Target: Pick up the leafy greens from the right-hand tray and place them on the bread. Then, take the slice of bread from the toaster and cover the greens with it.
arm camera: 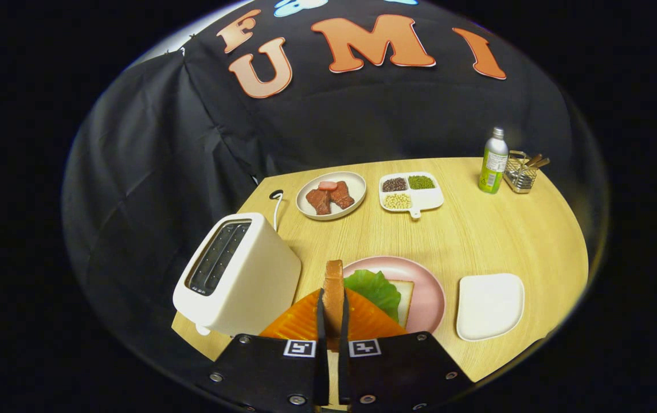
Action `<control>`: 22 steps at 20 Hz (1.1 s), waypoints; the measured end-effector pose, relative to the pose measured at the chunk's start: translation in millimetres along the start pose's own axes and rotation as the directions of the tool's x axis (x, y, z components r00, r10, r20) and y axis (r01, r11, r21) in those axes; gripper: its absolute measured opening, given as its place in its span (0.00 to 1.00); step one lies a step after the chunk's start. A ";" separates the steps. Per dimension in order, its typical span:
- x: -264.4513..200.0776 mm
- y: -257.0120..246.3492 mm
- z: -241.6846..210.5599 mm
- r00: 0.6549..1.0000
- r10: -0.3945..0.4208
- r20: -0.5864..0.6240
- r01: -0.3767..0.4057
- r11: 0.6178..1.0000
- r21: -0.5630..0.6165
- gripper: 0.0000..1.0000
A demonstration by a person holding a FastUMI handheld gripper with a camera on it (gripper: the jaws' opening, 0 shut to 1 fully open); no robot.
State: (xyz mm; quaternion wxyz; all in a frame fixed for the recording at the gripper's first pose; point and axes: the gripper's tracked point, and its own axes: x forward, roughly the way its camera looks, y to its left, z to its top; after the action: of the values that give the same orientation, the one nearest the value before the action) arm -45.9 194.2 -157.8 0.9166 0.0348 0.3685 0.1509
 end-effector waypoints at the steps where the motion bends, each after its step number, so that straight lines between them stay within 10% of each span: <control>1: 3.2 -1.9 -3.6 1.000 0.006 -0.008 -0.006 1.000 -0.002 0.07; 17: 28.5 -69.1 -24.5 0.997 -0.042 -0.067 0.047 0.997 0.065 0.14; 22: 36.8 -98.2 -30.9 0.988 -0.121 -0.094 0.125 0.991 0.041 0.34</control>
State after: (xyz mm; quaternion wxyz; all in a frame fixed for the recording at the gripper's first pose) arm -17.3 110.3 -221.9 0.9053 0.0266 0.4150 0.0869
